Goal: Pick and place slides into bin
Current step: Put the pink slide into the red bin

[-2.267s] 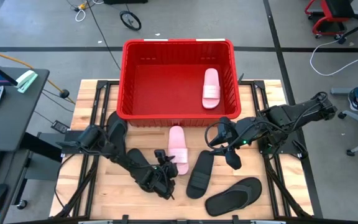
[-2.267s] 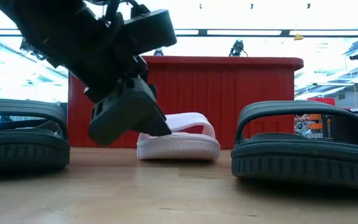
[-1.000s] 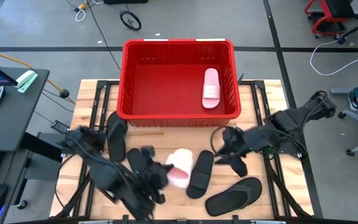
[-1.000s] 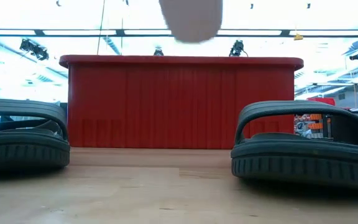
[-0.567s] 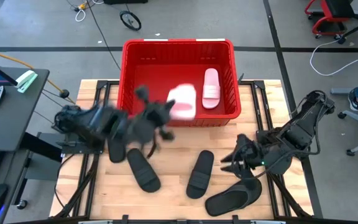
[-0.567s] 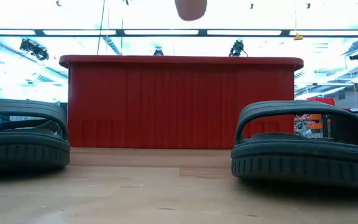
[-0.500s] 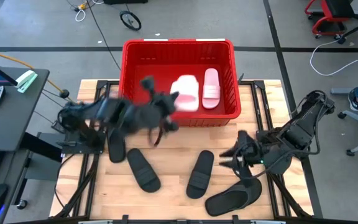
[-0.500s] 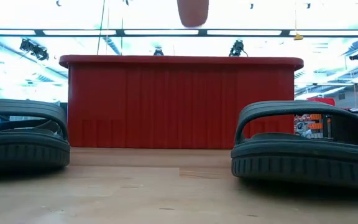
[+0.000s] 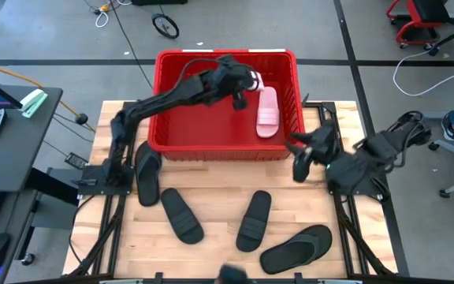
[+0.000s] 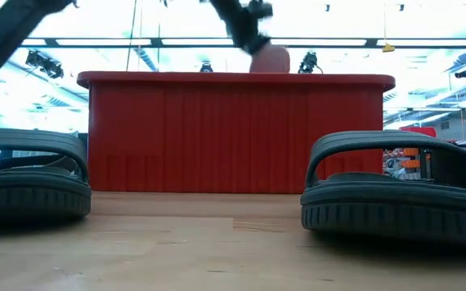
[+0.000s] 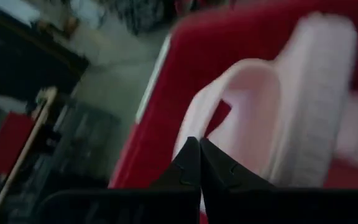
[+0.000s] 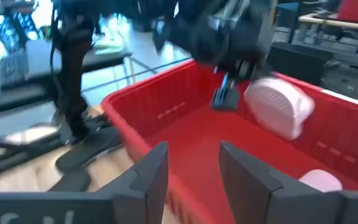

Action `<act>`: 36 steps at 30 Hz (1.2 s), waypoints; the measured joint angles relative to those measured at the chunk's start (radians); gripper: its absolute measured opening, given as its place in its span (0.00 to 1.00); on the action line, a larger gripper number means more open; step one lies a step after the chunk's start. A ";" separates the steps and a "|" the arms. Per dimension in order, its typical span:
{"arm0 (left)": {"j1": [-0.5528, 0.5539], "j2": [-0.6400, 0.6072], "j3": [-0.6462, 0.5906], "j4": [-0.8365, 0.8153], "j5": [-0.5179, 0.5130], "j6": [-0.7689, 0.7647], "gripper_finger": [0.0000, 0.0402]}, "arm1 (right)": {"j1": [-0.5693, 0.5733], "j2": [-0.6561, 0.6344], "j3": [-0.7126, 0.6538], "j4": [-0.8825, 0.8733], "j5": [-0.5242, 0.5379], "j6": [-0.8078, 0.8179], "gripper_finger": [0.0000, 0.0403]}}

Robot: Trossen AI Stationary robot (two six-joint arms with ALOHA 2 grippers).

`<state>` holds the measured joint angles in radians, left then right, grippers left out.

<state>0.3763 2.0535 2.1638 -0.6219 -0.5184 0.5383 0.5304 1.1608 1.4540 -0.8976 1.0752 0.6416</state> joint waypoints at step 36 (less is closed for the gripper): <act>0.064 0.318 0.002 -0.113 0.147 -0.077 0.08 | -0.053 -0.172 0.000 -0.030 -0.018 -0.090 0.37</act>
<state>0.4403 2.3714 2.1654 -0.7345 -0.3711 0.4610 0.4770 0.9886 1.4540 -0.9279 1.0576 0.5513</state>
